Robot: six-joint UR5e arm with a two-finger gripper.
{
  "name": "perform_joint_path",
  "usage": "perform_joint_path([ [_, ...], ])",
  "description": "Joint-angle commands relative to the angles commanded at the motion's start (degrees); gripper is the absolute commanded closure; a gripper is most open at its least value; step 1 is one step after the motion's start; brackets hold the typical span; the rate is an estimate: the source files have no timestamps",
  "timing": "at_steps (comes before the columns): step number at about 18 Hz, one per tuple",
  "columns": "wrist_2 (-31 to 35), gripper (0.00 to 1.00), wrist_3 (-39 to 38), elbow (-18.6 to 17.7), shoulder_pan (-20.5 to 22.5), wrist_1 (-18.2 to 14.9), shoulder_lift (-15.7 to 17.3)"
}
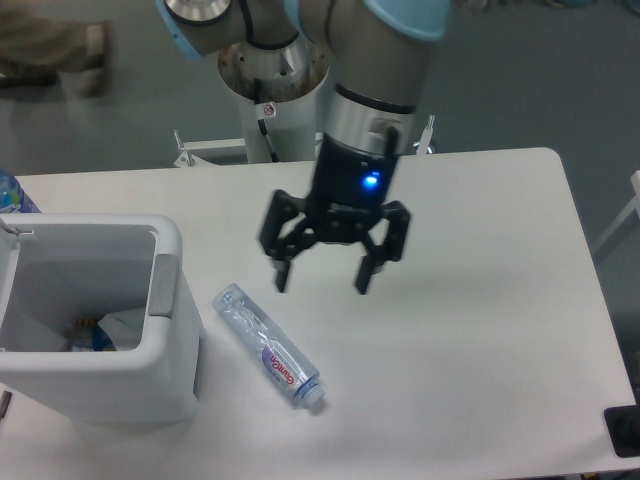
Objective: Place the trash in the trash can
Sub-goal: 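Move the open gripper down to the clear water bottle's cap end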
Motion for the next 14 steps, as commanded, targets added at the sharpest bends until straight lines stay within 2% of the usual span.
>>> perform_joint_path([
  [7,8.2,0.00,-0.4,-0.8,-0.2,-0.1,-4.7],
  [11,9.3,0.00,-0.7,-1.3,-0.4,-0.1,-6.8],
  [14,9.3,0.00,-1.2,-1.4,-0.7,-0.1,-9.7],
])
